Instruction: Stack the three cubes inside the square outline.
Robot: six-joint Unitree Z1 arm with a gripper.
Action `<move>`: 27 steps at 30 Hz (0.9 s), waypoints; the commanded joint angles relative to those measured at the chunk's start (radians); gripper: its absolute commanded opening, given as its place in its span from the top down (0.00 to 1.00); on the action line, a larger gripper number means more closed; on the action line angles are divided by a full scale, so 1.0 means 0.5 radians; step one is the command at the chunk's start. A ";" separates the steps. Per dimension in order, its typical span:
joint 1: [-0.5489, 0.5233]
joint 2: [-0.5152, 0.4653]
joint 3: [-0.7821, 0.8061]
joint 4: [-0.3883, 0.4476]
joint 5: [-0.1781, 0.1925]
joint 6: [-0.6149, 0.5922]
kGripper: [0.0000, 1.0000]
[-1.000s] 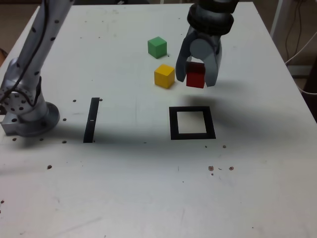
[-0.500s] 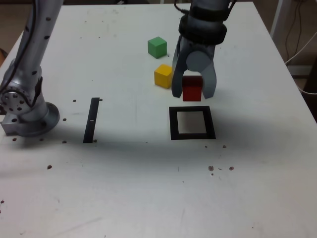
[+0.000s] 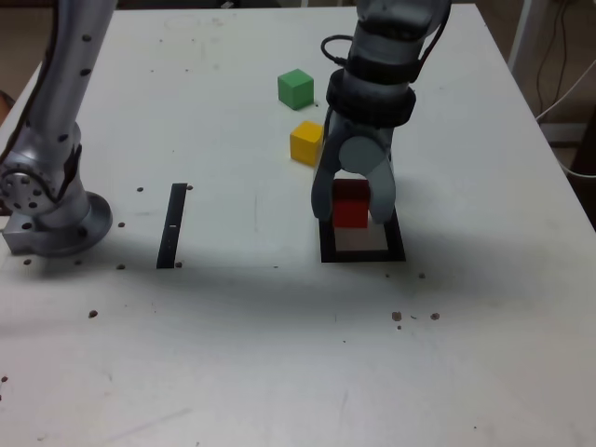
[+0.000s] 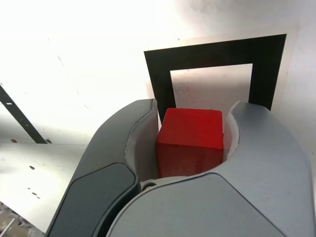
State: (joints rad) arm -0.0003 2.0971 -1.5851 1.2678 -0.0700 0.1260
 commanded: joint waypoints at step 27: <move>-0.024 0.046 0.161 -0.260 -0.032 -0.034 0.07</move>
State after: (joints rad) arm -0.0122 2.1173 -1.5063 1.1383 -0.0872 0.1104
